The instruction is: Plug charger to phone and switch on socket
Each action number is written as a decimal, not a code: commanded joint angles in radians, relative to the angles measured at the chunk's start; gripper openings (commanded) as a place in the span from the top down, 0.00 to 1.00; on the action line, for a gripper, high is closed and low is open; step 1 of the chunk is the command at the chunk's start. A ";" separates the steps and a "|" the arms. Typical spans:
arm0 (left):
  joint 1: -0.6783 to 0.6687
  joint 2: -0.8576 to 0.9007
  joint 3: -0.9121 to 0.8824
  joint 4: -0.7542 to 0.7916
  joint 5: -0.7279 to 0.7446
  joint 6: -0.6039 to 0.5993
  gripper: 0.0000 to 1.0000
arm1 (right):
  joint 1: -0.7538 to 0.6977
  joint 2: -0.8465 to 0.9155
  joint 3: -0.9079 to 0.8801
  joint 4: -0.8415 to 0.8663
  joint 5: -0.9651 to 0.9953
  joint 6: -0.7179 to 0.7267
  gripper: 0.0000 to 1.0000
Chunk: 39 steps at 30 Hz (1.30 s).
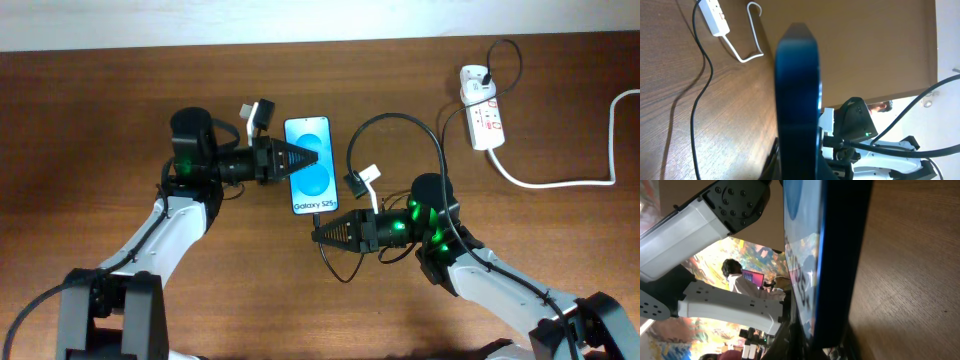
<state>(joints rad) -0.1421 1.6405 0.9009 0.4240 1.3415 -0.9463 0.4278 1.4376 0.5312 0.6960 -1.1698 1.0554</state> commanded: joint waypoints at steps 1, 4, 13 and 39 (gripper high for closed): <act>-0.080 -0.002 -0.035 -0.025 0.189 0.021 1.00 | -0.069 -0.004 0.105 0.042 0.239 -0.010 0.96; -0.081 -0.002 -0.035 -0.025 0.189 0.021 1.00 | -0.076 -0.004 0.105 0.042 0.239 -0.010 0.96; -0.081 -0.002 -0.035 -0.033 0.189 0.021 1.00 | -0.076 -0.004 0.115 0.044 0.259 -0.011 0.96; -0.100 -0.002 -0.037 -0.062 0.232 0.040 1.00 | -0.076 -0.004 0.195 -0.060 0.298 -0.053 0.96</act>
<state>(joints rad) -0.1478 1.6409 0.9188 0.3904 1.2961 -0.9459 0.4129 1.4395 0.5858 0.5865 -1.1770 1.0206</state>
